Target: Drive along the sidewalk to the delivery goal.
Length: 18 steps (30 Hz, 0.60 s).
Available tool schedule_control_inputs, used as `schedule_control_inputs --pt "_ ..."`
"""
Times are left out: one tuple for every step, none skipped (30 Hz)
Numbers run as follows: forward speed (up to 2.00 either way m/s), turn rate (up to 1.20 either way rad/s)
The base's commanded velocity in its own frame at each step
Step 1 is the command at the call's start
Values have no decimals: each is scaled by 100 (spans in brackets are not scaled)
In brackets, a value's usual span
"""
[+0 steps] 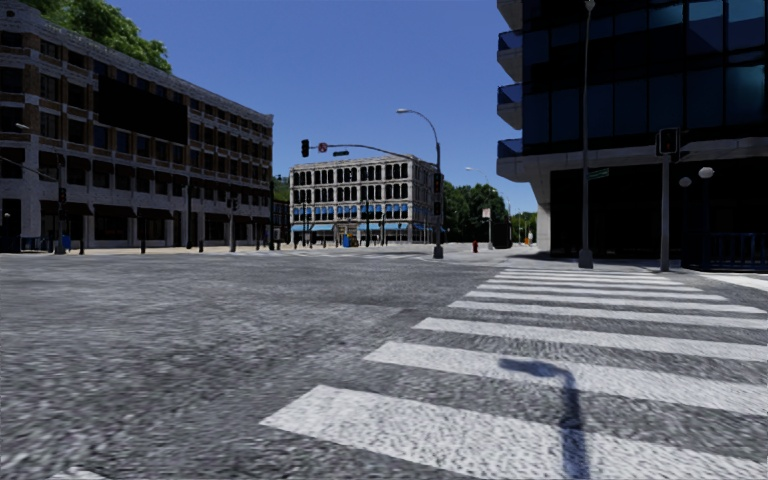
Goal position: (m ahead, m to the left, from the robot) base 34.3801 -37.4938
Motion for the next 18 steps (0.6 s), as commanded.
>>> schedule_control_inputs --pt "200 -3" --pt "200 -51" --pt "200 -62" --pt "200 -62" --pt "200 -105" --pt "200 -120" --pt "200 -120" --pt "200 -120" --pt "200 -120" --pt "200 -120" --pt "200 -120" --pt "200 -120" --pt "200 -120" --pt "200 -120" --pt "200 -120" --pt "200 -116" --pt "200 -116" --pt "200 -89"
